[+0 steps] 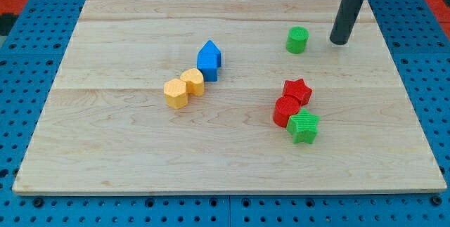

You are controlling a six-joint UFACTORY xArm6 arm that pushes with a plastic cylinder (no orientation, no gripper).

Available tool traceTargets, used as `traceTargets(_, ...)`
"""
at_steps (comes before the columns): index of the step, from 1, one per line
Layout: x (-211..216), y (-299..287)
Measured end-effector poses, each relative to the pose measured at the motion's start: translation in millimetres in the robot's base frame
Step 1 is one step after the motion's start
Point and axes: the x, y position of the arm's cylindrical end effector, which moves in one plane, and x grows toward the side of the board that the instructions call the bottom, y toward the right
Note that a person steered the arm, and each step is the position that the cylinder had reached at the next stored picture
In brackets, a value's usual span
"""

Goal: Take the green circle towards the top center

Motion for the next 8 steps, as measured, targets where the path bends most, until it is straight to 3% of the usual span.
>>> traceTargets(1, -20, -86)
traceTargets(2, -33, -119)
traceTargets(3, -2, -118)
traceTargets(4, 1, -162)
traceTargets(6, -16, -195)
traceTargets(8, -16, -287)
